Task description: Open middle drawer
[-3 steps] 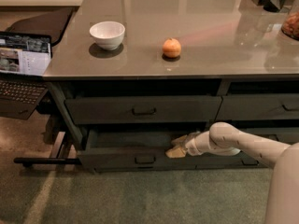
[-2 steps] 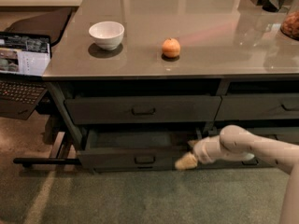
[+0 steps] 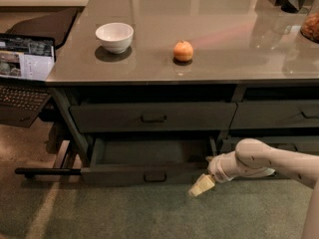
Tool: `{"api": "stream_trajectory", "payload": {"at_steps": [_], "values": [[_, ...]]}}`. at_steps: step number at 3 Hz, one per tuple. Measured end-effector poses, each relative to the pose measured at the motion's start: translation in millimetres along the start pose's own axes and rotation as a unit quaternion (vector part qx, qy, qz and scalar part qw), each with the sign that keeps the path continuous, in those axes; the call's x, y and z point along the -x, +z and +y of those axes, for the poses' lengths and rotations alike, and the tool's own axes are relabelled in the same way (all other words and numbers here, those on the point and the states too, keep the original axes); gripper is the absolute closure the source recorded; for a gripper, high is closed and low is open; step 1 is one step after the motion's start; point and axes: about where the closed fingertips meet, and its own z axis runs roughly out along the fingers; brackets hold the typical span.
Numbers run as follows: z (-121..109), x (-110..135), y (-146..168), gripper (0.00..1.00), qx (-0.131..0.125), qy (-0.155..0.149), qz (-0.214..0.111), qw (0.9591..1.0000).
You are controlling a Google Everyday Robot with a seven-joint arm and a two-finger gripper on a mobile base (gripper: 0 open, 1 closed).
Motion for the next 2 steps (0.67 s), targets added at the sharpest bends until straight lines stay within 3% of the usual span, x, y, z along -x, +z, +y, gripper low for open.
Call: {"api": "stream_trajectory", "payload": {"at_steps": [1, 2], "values": [[23.9, -26.5, -4.0, 0.18, 0.019, 0.005, 0.033, 0.9992], [24.6, -21.8, -9.2, 0.42, 0.019, 0.005, 0.034, 0.9992]]}}
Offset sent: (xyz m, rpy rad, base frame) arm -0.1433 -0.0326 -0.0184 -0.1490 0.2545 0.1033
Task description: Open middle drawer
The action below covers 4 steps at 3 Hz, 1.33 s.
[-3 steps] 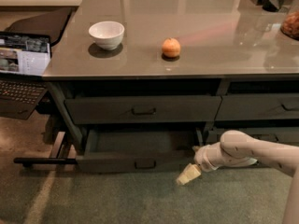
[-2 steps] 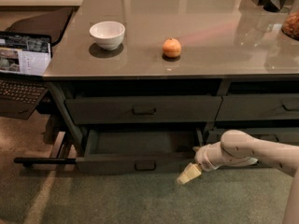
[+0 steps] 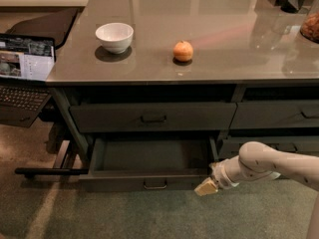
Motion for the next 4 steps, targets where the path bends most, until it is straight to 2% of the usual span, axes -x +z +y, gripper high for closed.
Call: {"api": "stream_trajectory", "payload": {"at_steps": [2, 3, 4], "values": [[0, 5, -9, 0.88, 0.0, 0.0, 0.0, 1.0], [10, -10, -17, 1.0, 0.005, -0.006, 0.022, 0.9997], [34, -33, -22, 1.0, 0.022, -0.017, 0.051, 0.9983]]}}
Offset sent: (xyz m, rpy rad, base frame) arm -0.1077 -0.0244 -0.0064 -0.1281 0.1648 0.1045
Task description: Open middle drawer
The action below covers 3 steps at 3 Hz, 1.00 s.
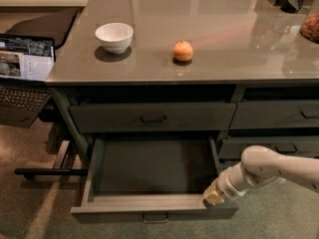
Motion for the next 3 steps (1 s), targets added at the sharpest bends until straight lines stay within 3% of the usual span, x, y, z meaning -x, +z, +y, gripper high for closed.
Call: {"api": "stream_trajectory", "payload": {"at_steps": [1, 2, 3], "values": [[27, -15, 0, 0.82, 0.026, -0.021, 0.011, 0.9994], [40, -10, -6, 0.58, 0.029, -0.051, 0.0, 0.9983], [40, -9, -6, 0.35, 0.029, -0.052, -0.001, 0.9982]]}}
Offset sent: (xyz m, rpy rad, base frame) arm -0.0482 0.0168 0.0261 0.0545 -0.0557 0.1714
